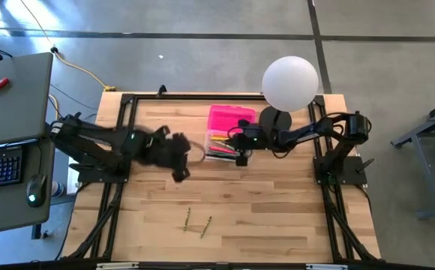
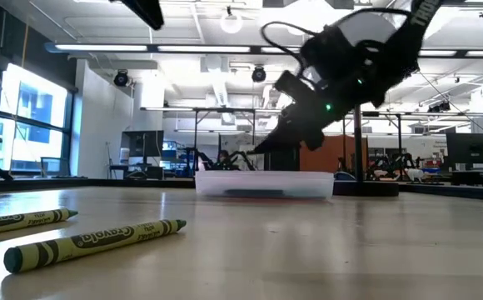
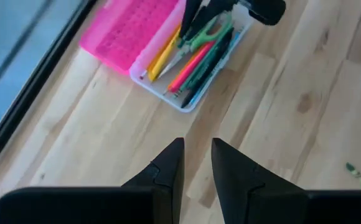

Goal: Pick & place school supplies into a supply box
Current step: Put the dark green crayon into the transparent supply box, then put the left green crayon into the transparent supply box

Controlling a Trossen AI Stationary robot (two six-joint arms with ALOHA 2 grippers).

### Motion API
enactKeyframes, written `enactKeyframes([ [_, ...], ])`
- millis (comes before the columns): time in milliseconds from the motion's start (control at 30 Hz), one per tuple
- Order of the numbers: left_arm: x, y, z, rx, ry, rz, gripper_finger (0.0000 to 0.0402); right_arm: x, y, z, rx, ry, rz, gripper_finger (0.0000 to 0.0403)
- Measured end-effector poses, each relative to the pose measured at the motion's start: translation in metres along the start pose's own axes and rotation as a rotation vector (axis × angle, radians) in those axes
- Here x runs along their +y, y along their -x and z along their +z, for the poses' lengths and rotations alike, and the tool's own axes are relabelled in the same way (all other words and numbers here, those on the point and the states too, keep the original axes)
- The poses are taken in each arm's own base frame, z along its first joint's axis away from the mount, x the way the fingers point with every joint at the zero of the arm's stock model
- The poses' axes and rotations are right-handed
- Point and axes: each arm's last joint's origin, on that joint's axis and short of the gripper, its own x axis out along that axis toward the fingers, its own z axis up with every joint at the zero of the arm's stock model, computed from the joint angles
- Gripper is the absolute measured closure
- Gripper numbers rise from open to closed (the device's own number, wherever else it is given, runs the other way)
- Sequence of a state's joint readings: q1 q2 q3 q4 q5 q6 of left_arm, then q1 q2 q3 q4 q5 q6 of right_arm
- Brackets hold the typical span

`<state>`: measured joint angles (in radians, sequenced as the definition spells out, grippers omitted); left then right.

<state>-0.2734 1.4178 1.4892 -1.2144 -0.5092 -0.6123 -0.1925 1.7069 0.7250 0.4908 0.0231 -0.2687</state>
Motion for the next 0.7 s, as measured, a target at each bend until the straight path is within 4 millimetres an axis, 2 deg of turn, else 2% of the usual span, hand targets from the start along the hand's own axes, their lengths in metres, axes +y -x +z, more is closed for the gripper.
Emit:
enactKeyframes([
  [133,-0.026,0.006,-0.031,-0.096,0.104,0.073,0.0289,0.002,0.007,-0.013,-0.075,0.005,-0.030,0.0366],
  [267,-0.048,-0.001,-0.070,-0.225,0.268,0.103,0.0289,0.002,0.008,-0.016,-0.074,-0.002,-0.055,0.0362],
  [433,-0.066,-0.032,-0.117,-0.296,0.497,0.031,0.0289,0.000,0.008,-0.018,-0.043,-0.058,-0.145,0.0371],
  [533,-0.078,-0.058,-0.138,-0.254,0.628,-0.090,0.0289,0.000,0.008,-0.017,-0.059,-0.095,-0.123,0.0378],
  [700,-0.098,-0.094,-0.163,-0.138,0.671,-0.274,0.0289,0.002,0.008,-0.016,-0.076,-0.166,-0.059,0.0384],
])
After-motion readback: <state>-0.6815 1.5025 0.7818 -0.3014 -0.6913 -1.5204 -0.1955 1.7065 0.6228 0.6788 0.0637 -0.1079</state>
